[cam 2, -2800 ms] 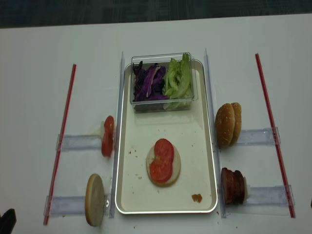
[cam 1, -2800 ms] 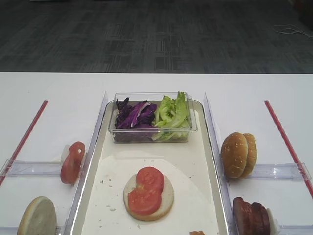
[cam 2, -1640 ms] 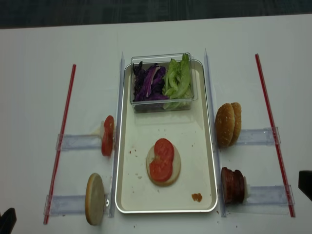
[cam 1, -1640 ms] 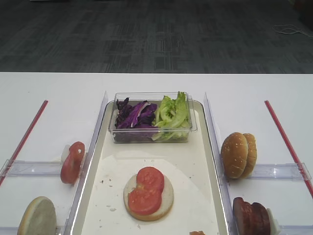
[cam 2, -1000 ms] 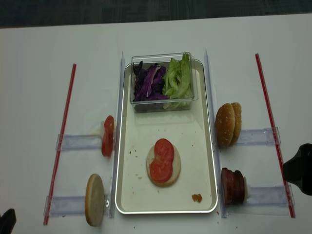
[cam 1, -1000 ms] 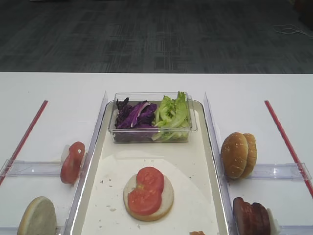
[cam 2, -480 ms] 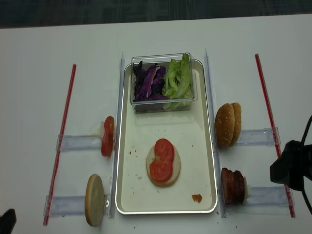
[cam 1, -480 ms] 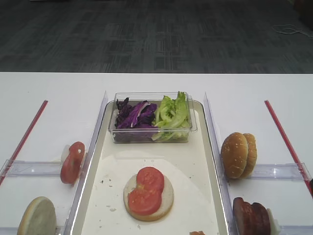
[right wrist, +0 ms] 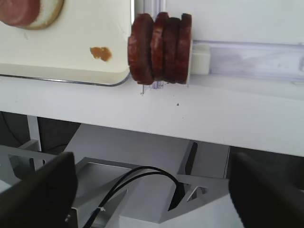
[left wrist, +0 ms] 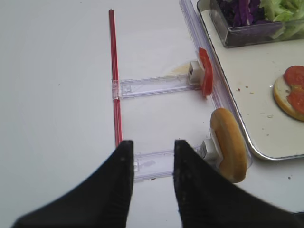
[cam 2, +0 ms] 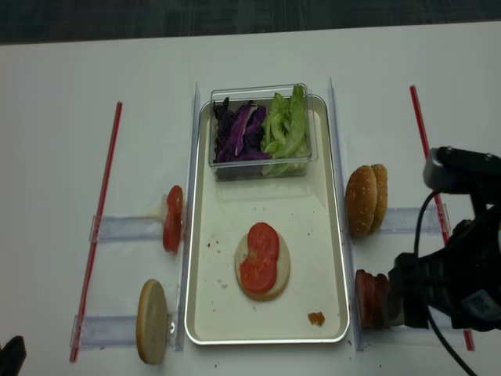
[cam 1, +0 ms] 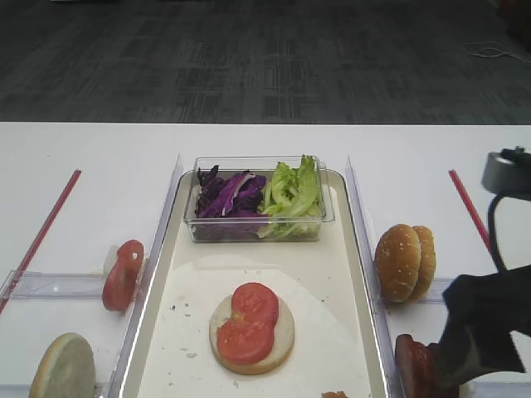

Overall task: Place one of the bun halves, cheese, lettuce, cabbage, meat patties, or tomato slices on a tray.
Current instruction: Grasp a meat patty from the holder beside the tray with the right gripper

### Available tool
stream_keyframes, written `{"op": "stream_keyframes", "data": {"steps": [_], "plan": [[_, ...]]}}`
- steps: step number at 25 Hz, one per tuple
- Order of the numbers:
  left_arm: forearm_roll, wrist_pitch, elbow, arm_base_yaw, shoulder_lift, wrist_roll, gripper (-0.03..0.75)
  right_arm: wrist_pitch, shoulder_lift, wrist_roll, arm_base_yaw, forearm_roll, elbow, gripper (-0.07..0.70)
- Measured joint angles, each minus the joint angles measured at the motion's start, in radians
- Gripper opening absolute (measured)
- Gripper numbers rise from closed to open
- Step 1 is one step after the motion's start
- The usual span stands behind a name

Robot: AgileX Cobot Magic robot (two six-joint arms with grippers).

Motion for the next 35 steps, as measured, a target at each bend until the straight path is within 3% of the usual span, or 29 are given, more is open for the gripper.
{"op": "stream_keyframes", "data": {"steps": [6,14,20,25,28,35], "plan": [[0.0,0.0,0.0,0.0,0.0,0.0,0.198,-0.142,0.12,0.096,0.14,-0.041,-0.004,0.65],[0.0,0.0,0.0,0.0,0.0,0.0,0.198,-0.258,0.235,0.104,0.167,-0.042,-0.004,0.649],[0.0,0.0,0.0,0.0,0.0,0.0,0.198,-0.291,0.237,0.104,0.168,-0.042,-0.004,0.649],[0.0,0.0,0.0,0.0,0.0,0.0,0.198,-0.352,0.24,0.1,0.168,-0.042,-0.004,0.643],[0.0,0.0,0.0,0.0,0.0,0.0,0.198,-0.379,0.242,0.098,0.168,-0.042,-0.004,0.61],[0.0,0.0,0.0,0.0,0.0,0.0,0.198,-0.377,0.246,0.099,0.168,-0.042,-0.004,0.502]]}}
